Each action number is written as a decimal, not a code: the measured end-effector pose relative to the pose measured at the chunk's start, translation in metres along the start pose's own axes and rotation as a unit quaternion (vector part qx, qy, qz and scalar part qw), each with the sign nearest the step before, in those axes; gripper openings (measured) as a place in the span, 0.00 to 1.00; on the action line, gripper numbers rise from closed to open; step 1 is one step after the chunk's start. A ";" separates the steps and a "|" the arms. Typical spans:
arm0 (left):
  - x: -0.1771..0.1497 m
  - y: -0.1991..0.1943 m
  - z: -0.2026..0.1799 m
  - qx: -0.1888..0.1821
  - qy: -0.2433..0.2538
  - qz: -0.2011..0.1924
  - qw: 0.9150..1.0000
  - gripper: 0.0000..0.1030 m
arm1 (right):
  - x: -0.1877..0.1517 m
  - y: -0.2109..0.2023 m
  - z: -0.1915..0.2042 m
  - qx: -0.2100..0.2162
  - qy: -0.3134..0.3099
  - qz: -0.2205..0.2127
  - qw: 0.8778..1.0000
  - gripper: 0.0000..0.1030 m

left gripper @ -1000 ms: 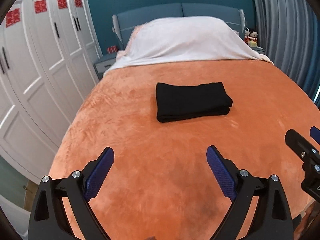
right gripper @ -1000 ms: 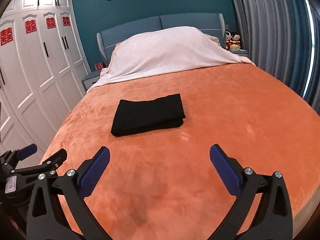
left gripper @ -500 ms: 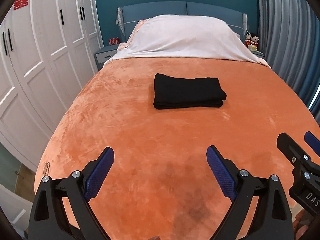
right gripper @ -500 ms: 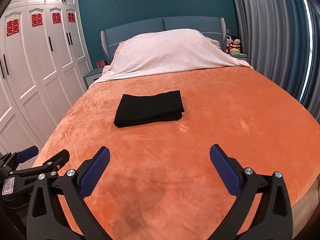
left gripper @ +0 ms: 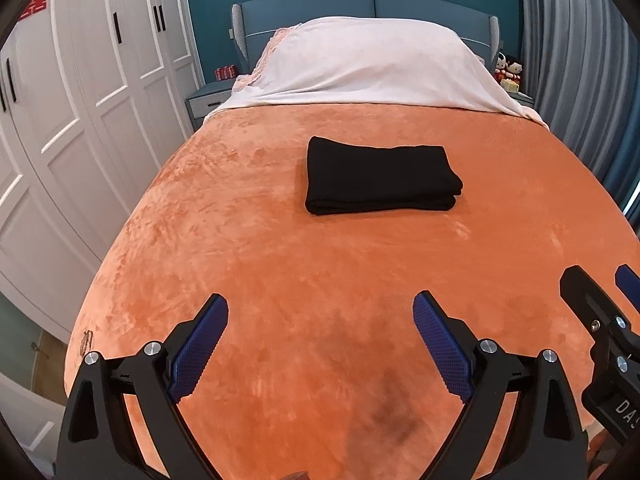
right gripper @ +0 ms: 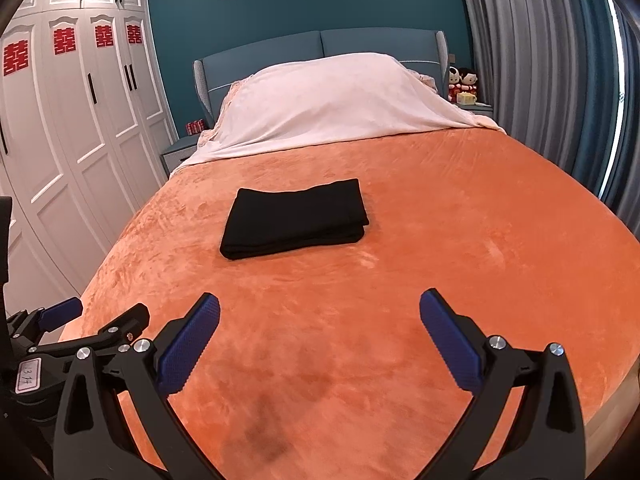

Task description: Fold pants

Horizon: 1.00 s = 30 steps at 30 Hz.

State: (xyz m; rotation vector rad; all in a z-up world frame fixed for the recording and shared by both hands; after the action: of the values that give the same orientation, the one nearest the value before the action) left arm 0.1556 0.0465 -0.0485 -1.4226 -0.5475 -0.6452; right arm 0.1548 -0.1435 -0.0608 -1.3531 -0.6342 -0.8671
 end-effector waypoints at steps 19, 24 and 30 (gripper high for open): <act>0.011 -0.013 0.005 -0.011 0.008 -0.028 1.000 0.89 | 0.004 0.002 0.003 0.000 -0.002 -0.004 1.000 0.95; 0.013 -0.017 0.005 -0.013 0.004 -0.030 0.999 0.89 | 0.004 0.001 0.003 0.002 0.000 -0.004 1.000 0.95; 0.015 -0.020 0.004 -0.014 0.007 -0.034 0.999 0.89 | 0.007 -0.004 0.004 0.002 -0.001 -0.007 1.000 0.95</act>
State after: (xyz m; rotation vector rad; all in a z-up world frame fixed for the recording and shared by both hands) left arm 0.1524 0.0483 -0.0233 -1.4295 -0.5810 -0.7188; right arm 0.1555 -0.1403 -0.0527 -1.3470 -0.6481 -0.8748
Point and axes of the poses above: each gripper's, at about its wrist camera, not at the fingertips, and y roughly the way its jaws point, z to its left, x to its top, the point moved 6 cm from there along y, roughly the way its jaws point, and after that the axes turned 1 degree about -z, right-handed, at the moved point
